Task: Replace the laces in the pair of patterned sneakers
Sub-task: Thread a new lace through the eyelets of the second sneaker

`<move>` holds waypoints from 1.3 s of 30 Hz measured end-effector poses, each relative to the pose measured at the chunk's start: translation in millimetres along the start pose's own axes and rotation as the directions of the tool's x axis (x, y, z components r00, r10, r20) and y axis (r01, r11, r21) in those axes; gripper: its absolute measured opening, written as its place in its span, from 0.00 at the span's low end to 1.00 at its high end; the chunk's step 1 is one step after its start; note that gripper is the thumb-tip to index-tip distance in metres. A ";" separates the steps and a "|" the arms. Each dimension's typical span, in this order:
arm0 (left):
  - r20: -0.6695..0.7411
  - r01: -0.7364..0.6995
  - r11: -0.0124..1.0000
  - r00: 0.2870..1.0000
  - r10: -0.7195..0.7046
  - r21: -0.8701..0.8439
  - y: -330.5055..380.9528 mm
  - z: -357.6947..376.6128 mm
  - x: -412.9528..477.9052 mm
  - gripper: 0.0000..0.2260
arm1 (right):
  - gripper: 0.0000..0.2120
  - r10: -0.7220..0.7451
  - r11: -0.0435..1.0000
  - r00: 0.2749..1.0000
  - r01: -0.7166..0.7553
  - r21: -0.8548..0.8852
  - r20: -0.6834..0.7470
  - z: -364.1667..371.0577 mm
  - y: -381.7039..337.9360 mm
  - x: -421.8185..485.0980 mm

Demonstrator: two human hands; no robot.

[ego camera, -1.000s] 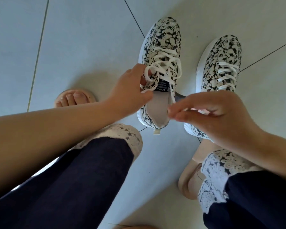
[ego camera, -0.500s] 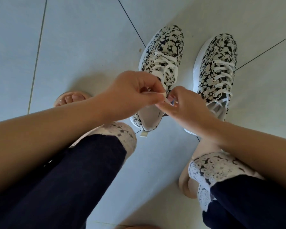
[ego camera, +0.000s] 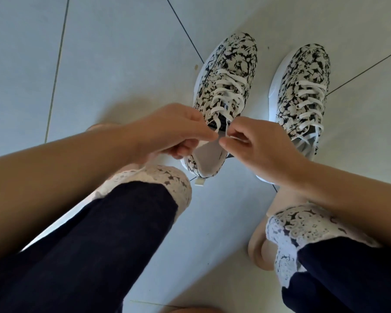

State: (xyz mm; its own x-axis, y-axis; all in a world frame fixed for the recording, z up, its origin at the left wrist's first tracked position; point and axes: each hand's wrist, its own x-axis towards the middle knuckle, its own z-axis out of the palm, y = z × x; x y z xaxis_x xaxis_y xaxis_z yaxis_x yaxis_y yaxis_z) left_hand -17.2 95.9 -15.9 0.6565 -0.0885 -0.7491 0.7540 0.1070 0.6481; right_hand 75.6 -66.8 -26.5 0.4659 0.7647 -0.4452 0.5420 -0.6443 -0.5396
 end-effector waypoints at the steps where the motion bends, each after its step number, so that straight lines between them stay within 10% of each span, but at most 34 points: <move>1: -0.085 0.010 0.996 0.996 -0.003 0.087 -0.3 -0.7 1.2 0.11 | 0.10 -0.004 0.999 1.000 0.005 0.043 -0.006 -3.0 -2.3 -3.6; 8: -0.210 0.092 0.650 0.972 0.107 0.755 -2.1 2.0 13.5 0.11 | 0.11 0.044 0.985 0.999 -0.046 0.163 0.015 2.5 -6.8 -16.0; 15: -0.104 0.077 0.517 0.994 0.023 0.853 -3.6 6.7 8.0 0.19 | 0.12 0.181 0.785 0.983 -0.150 0.601 0.008 1.0 -4.6 1.7; 25: -0.172 -0.007 0.721 0.969 0.175 0.692 -1.7 21.1 15.3 0.06 | 0.08 0.180 0.898 0.966 -0.084 0.432 -0.186 -4.2 23.9 5.9; 32: -0.239 0.155 0.401 0.956 0.168 0.903 -2.0 16.7 18.0 0.14 | 0.14 0.038 0.999 0.996 -0.034 0.042 -0.082 4.9 25.1 8.9; 39: -0.231 -0.311 0.851 0.871 0.433 0.424 -1.5 5.7 13.0 0.05 | 0.15 0.003 1.000 0.994 -0.004 -0.012 -0.111 9.1 27.6 13.4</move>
State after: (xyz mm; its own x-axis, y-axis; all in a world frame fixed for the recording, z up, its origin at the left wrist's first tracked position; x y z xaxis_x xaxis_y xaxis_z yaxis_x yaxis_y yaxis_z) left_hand -9.7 89.0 -25.9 0.8933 0.1985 -0.4033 0.4471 -0.3011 0.8423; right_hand 90.4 -74.2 -53.9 0.5423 0.7571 -0.3643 0.5485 -0.6475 -0.5291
